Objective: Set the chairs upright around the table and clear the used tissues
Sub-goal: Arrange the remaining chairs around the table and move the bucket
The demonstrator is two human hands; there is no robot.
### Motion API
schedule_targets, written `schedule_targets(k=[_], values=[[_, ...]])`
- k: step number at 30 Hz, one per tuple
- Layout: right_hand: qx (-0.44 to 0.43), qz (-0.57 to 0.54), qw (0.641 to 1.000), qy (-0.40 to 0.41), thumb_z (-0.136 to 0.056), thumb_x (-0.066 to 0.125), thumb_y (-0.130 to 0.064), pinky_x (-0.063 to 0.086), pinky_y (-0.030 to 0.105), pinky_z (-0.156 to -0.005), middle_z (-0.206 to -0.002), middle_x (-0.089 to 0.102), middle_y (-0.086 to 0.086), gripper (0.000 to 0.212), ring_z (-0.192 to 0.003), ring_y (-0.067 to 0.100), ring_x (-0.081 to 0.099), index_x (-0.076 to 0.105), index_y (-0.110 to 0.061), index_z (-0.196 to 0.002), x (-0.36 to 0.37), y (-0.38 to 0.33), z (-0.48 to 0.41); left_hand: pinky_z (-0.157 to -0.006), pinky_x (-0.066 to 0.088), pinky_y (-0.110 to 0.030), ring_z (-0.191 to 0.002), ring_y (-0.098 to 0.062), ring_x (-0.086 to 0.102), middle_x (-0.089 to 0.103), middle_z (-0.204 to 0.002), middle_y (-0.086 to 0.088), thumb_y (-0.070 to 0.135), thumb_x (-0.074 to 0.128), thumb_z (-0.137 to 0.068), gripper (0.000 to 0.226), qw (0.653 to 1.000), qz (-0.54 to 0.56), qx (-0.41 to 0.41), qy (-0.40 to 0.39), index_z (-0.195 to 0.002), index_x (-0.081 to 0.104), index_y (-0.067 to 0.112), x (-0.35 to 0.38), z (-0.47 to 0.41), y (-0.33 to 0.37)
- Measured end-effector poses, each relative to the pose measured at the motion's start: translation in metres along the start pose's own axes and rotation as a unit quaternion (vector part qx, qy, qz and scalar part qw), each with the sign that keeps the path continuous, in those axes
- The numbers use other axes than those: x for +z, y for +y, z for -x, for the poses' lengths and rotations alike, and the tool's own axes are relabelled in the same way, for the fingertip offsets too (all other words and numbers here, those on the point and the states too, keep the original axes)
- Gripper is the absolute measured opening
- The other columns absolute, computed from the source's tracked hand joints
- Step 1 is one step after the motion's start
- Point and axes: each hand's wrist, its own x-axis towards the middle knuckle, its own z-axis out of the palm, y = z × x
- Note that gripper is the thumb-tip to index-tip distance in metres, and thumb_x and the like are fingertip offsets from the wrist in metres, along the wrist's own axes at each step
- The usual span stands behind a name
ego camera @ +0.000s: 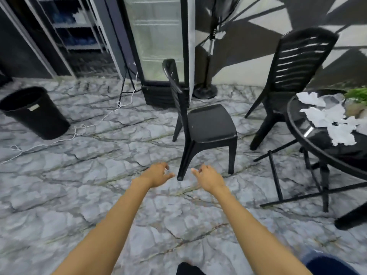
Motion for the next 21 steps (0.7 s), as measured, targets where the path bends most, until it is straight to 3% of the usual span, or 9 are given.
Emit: schedule_targets(k=[6,9,16,18,21], values=[[0.029,-0.075,0.995,0.051,-0.096,0.03,-0.056,0.046,0.042,-0.087,-0.128,0.048,0.013,0.058,-0.111,0.031,0.052,0.048,-0.007,-0.123,-0.019,-0.061,-0.11,-0.089,0.043,-0.036,-0.111,-0.031,0.053,0.055,-0.123,-0.015,0.047,0.046,-0.091,0.054,0.998,-0.007,0.056,0.036,-0.129,0.044,0.009,-0.101,-0.11,-0.031],[0.062,-0.108,0.99,0.068,-0.095,0.03,-0.058,0.045,0.044,-0.092,-0.129,0.047,0.011,0.058,-0.115,0.03,0.05,0.046,-0.011,-0.124,-0.04,-0.093,-0.167,-0.081,0.041,-0.033,-0.097,-0.027,0.052,0.056,-0.119,-0.015,0.047,0.047,-0.091,0.054,0.997,0.002,0.078,0.03,-0.128,0.044,0.008,-0.161,-0.169,-0.044],[0.072,-0.116,0.978,0.155,-0.094,0.03,-0.059,0.048,0.043,-0.086,-0.127,0.05,0.006,0.057,-0.114,0.026,0.052,0.045,-0.015,-0.127,-0.088,-0.159,-0.275,-0.077,0.04,-0.032,-0.087,-0.023,0.049,0.058,-0.11,-0.014,0.045,0.047,-0.092,0.049,0.99,-0.016,0.135,0.046,-0.125,0.046,0.009,-0.281,-0.296,-0.06],[0.086,-0.12,0.97,0.191,-0.094,0.029,-0.06,0.047,0.039,-0.078,-0.121,0.052,0.004,0.055,-0.108,0.024,0.054,0.047,-0.016,-0.122,-0.091,-0.171,-0.293,-0.078,0.041,-0.033,-0.087,-0.023,0.05,0.057,-0.105,-0.012,0.047,0.046,-0.092,0.05,0.986,-0.035,0.154,0.053,-0.126,0.046,0.01,-0.307,-0.328,-0.064],[0.156,-0.129,0.94,0.275,-0.093,0.03,-0.06,0.042,0.034,-0.064,-0.101,0.056,0.001,0.048,-0.086,0.021,0.057,0.049,-0.017,-0.099,-0.086,-0.188,-0.311,-0.08,0.04,-0.032,-0.093,-0.025,0.052,0.051,-0.1,-0.006,0.049,0.045,-0.091,0.051,0.977,-0.062,0.191,0.067,-0.125,0.047,0.01,-0.342,-0.37,-0.071]])
